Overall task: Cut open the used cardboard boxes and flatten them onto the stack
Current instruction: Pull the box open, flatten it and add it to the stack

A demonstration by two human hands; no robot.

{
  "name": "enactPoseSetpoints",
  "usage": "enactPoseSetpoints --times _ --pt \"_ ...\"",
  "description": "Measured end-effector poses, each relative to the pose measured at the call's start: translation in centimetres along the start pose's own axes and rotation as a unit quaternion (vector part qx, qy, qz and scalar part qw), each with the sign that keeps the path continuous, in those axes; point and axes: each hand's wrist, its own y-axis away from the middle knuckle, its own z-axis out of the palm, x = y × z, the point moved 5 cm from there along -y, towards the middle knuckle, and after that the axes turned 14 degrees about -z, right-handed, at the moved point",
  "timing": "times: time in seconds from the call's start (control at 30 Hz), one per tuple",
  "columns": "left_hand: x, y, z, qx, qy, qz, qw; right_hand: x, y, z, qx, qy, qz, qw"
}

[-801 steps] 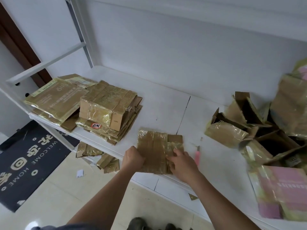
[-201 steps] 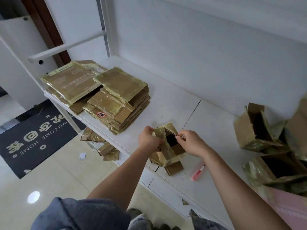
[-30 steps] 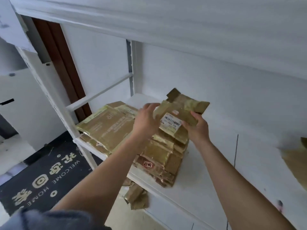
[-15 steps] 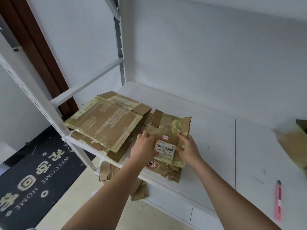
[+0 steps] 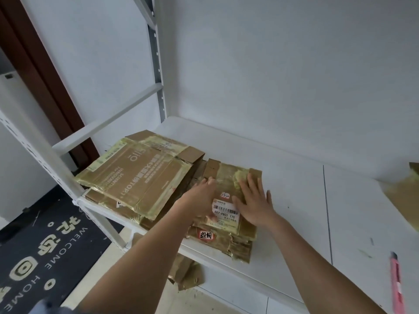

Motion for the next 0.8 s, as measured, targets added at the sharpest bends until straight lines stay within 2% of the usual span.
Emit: enactPoseSetpoints --times 0.07,0.13,0.2,0.27,0.33,0.47,0.63,0.8 --pt "-0.4 -0.7 0.3 -0.005 0.049 0.001 0.999 0.6 -0.1 1.8 -0.023 0.037 0.025 0.999" --pt "-0.1 -0.8 -0.1 0.113 0.012 -0.003 0.994 0.9 -0.2 2.4 -0.020 0.050 0.033 0.998" --pt "1.2 -0.4 0.1 0.281 -0.085 0.040 0.955 1.0 -0.1 2.4 -0.011 0.053 0.034 0.998" --pt "2.1 -0.6 1.1 0.347 -0.137 0.093 0.923 0.9 0.0 2.2 -0.001 0.062 0.036 0.997" --pt "1.6 -1.4 1.7 0.336 -0.144 0.106 0.925 0.9 0.0 2.3 0.000 0.070 0.037 0.997" --pt "0.0 -2.9 2.4 0.263 -0.120 0.087 0.953 0.6 -0.4 2.2 0.016 0.058 0.037 0.998" --pt "-0.5 -4.0 3.1 0.199 -0.100 0.072 0.972 0.6 -0.7 2.7 0.112 -0.022 0.030 0.993" --pt "-0.9 -4.1 3.3 0.197 -0.059 0.076 0.976 0.9 -0.7 3.1 0.198 -0.081 -0.008 0.977"
